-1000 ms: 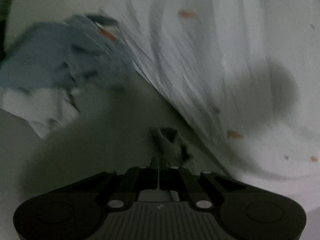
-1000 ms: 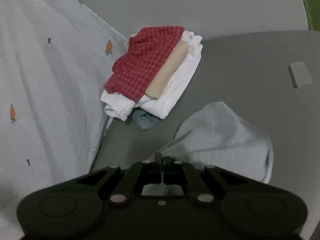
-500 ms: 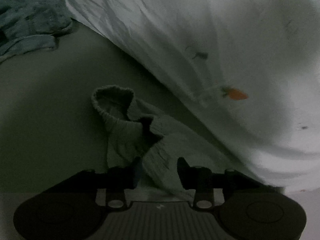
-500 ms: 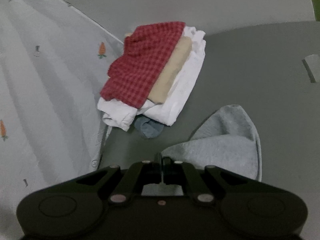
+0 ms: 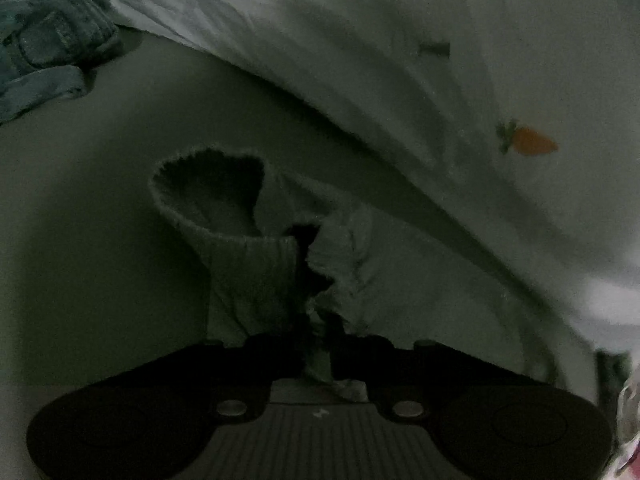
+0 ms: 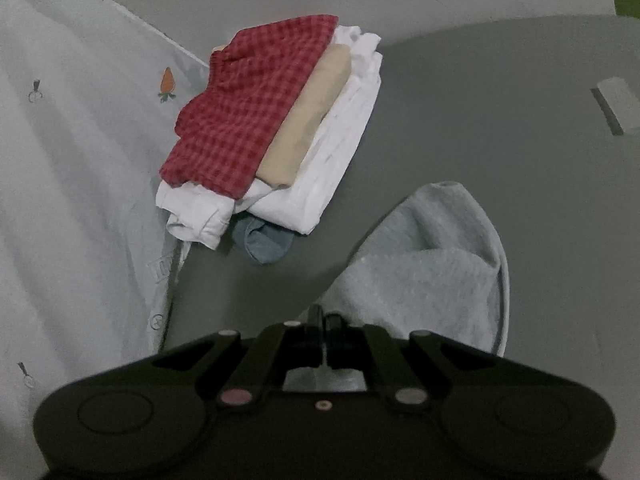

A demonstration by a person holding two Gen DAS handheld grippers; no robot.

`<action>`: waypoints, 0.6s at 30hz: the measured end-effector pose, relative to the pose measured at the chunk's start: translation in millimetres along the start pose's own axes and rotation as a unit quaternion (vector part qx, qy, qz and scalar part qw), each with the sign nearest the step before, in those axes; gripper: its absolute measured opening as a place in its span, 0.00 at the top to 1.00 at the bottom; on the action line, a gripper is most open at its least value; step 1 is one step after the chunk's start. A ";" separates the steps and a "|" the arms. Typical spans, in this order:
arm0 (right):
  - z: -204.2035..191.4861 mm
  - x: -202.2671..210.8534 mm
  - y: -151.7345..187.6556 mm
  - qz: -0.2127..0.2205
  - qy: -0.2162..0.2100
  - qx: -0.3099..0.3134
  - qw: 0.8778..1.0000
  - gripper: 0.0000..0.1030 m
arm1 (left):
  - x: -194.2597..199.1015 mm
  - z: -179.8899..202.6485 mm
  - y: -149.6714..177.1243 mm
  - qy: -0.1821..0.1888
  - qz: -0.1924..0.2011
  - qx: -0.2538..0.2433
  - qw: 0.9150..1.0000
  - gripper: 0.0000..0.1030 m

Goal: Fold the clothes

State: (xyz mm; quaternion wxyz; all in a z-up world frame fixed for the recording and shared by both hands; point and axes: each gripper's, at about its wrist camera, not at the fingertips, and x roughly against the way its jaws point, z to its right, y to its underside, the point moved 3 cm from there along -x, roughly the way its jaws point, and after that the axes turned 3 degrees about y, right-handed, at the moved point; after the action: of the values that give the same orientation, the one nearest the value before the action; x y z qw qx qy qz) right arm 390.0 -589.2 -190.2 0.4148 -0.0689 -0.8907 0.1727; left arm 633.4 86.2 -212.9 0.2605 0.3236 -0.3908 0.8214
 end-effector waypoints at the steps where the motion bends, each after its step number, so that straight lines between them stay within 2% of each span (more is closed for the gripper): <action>1: 0.0 1.2 -0.3 0.001 -0.004 -0.002 1.000 0.98 | 6.1 1.9 -1.5 0.005 0.009 0.002 1.000 0.94; 6: -11.7 11.9 -11.7 0.020 -0.036 -0.007 0.999 0.98 | 54.2 15.8 -26.0 0.022 0.071 -0.002 0.997 0.95; 9: -23.7 22.7 -24.3 0.035 -0.073 -0.013 0.997 0.98 | 96.1 18.1 -51.5 0.035 0.118 0.018 0.992 0.95; 13: -38.5 53.7 -38.5 0.051 -0.145 -0.020 0.988 0.99 | 175.2 9.6 -74.5 0.056 0.179 0.034 0.982 0.96; 16: -39.6 80.2 -43.8 0.055 -0.184 -0.012 0.981 0.99 | 242.9 -8.0 -73.2 0.056 0.222 0.031 0.973 0.96; 18: -34.1 95.6 -44.6 0.056 -0.196 0.000 0.979 0.99 | 288.7 -31.7 -67.0 0.043 0.246 0.034 0.968 0.96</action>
State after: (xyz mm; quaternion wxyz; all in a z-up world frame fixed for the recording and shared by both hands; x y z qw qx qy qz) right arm 355.1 -596.7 -85.3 0.2219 -0.0837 -0.9494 0.2059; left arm 479.6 199.9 15.7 0.0556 0.1903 -0.4183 0.8864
